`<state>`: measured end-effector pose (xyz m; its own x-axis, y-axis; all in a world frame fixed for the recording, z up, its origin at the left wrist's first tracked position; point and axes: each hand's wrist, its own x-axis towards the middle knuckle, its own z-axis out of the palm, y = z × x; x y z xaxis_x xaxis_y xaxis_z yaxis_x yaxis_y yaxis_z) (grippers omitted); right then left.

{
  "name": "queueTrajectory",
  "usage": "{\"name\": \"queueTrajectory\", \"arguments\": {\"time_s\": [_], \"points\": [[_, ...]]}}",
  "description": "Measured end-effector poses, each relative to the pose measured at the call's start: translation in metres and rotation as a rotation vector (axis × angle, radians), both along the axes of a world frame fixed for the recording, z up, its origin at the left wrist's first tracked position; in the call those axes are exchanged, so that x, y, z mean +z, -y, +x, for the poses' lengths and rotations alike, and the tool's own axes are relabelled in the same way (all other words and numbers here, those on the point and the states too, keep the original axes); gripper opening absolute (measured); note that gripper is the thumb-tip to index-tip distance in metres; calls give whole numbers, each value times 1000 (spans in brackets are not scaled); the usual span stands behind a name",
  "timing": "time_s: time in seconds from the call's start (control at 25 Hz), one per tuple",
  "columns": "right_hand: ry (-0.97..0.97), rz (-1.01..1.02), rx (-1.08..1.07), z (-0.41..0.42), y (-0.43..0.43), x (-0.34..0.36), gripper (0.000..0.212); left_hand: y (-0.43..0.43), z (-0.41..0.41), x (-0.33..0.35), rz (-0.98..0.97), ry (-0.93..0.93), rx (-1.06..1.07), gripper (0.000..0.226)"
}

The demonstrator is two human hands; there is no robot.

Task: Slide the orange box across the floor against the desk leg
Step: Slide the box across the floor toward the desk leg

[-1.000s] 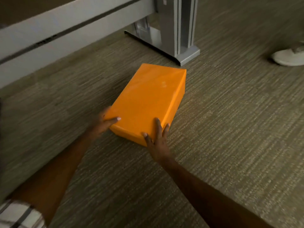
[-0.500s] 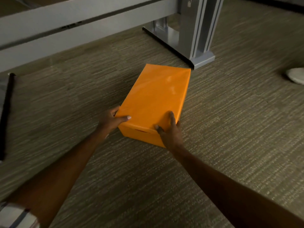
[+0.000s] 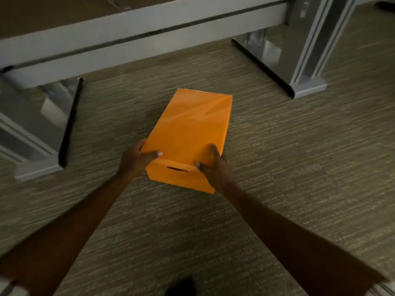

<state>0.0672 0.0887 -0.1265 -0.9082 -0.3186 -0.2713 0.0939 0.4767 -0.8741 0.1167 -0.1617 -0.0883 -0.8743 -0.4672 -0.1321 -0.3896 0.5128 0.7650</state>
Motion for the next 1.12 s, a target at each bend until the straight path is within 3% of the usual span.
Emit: {"name": "queueTrajectory", "arguments": {"time_s": [0.16,0.4,0.6,0.72,0.84,1.12], "points": [[-24,-30,143,10,50,2,92,42,49,7,-1,27,191,80],[-36,-112,348,52,152,14,94,121,134,32,-17,-19,369,79],[-26,-103,449,76,214,-9,92,169,179,-1,-54,20,493,67],[20,-147,503,81,221,-40,81,177,188,-35,28,137,495,71],[28,-186,495,80,218,-56,77,180,190,-46,73,130,526,77],[39,-87,486,94,225,-43,77,189,184,-28,-14,307,518,68]]}}
